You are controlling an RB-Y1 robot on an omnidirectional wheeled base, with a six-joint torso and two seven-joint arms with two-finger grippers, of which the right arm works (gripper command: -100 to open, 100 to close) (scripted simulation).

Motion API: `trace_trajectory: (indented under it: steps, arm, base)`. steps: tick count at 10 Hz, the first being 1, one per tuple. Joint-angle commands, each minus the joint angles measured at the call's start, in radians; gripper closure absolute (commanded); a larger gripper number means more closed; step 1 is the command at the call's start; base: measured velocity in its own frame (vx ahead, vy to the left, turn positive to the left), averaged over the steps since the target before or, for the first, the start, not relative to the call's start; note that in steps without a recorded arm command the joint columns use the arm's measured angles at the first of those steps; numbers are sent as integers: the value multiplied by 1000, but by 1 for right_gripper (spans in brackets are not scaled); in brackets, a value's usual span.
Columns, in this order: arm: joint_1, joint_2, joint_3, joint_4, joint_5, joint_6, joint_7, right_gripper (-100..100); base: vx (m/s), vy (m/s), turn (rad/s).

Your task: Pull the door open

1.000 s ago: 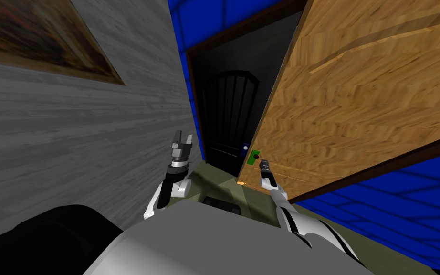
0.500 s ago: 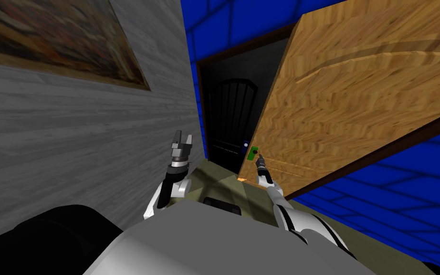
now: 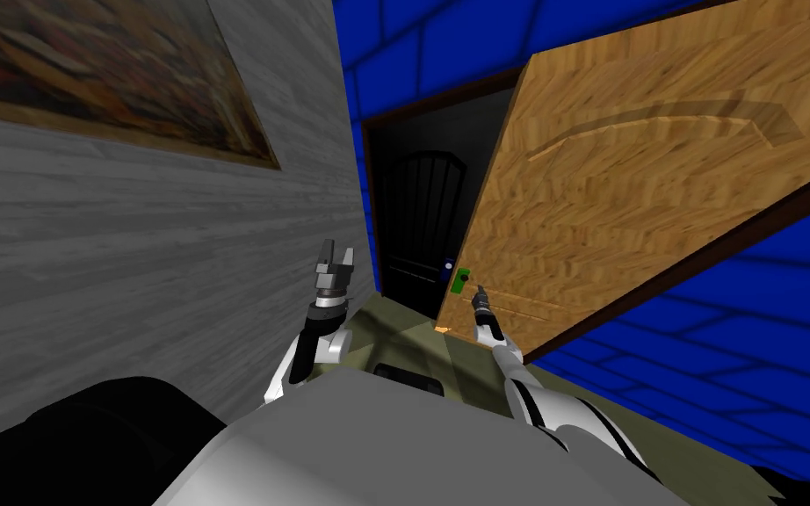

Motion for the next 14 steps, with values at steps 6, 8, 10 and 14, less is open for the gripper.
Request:
trace_trajectory:
  steps: [6,8,10,14]
  arm:
    - [-13,4,-7,16,-3,-25,5,-100]
    - [-23,1,-6,40,-2,-39,1,-100]
    - [-23,1,-6,40,-2,-39,1,100]
    - [-23,1,-6,40,-2,-39,1,100]
  base:
    - [192,-28,46]
    - [85,47,16]
    - [-7,-6,6]
    - [-8,-3,4]
